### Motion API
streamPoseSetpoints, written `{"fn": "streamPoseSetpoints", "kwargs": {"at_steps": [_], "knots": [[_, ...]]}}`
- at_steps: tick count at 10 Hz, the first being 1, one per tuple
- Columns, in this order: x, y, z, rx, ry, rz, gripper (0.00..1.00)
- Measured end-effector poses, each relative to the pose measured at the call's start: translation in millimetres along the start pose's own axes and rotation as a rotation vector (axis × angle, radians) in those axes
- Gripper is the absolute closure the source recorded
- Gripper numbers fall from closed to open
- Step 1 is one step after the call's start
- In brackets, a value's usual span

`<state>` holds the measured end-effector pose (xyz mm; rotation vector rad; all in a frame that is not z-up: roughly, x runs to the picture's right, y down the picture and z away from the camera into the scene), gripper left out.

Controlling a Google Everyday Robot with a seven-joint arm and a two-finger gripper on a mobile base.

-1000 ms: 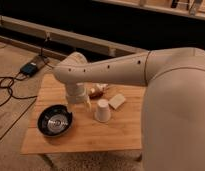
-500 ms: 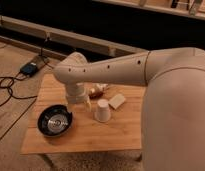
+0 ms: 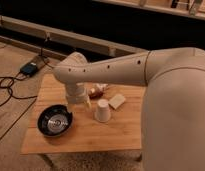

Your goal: Drag the pepper across the table

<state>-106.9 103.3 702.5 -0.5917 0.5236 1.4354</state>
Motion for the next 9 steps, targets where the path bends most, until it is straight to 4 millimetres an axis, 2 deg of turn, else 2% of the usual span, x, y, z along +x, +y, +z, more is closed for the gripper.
{"fn": "streamPoseSetpoints", "kwargs": {"at_steps": [2, 4, 9], "knots": [[0.0, -0.1, 0.9, 0.0, 0.002, 0.001, 0.35], [-13.3, -3.0, 8.9, -0.008, 0.011, 0.014, 0.35], [-72.1, -20.5, 35.9, 0.017, 0.001, -0.232, 0.35]]}}
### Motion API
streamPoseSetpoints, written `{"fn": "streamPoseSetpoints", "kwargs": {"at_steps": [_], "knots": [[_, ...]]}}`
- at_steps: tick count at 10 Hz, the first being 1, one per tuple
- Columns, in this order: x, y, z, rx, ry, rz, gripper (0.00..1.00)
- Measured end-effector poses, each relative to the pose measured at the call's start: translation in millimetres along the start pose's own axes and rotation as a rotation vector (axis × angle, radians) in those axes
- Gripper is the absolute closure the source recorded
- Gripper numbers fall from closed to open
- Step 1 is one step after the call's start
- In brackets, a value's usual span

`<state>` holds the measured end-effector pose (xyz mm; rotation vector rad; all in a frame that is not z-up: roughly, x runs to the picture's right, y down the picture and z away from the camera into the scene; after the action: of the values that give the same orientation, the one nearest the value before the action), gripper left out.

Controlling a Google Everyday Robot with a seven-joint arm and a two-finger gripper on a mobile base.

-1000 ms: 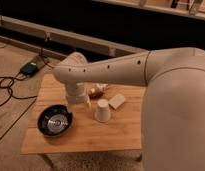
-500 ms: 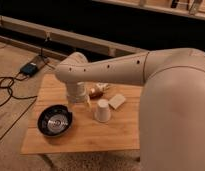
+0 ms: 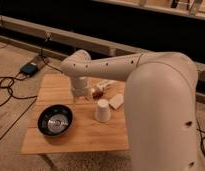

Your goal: Drag the pepper across the table

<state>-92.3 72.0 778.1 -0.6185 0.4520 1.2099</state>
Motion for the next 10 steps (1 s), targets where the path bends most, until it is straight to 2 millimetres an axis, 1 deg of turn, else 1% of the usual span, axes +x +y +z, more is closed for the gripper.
{"fn": "streamPoseSetpoints", "kwargs": {"at_steps": [1, 3, 4, 7, 9, 10], "knots": [[-7.1, -5.3, 3.3, 0.008, 0.002, -0.054, 0.35], [-25.9, -12.9, 17.7, 0.026, 0.008, -0.197, 0.35], [-38.3, -17.8, 26.7, 0.031, 0.002, -0.25, 0.35], [-70.4, -25.7, 53.8, 0.033, -0.023, -0.363, 0.35], [-86.7, -34.3, 73.0, 0.019, -0.039, -0.41, 0.35], [-90.9, -38.0, 80.4, 0.012, -0.042, -0.425, 0.35]]}}
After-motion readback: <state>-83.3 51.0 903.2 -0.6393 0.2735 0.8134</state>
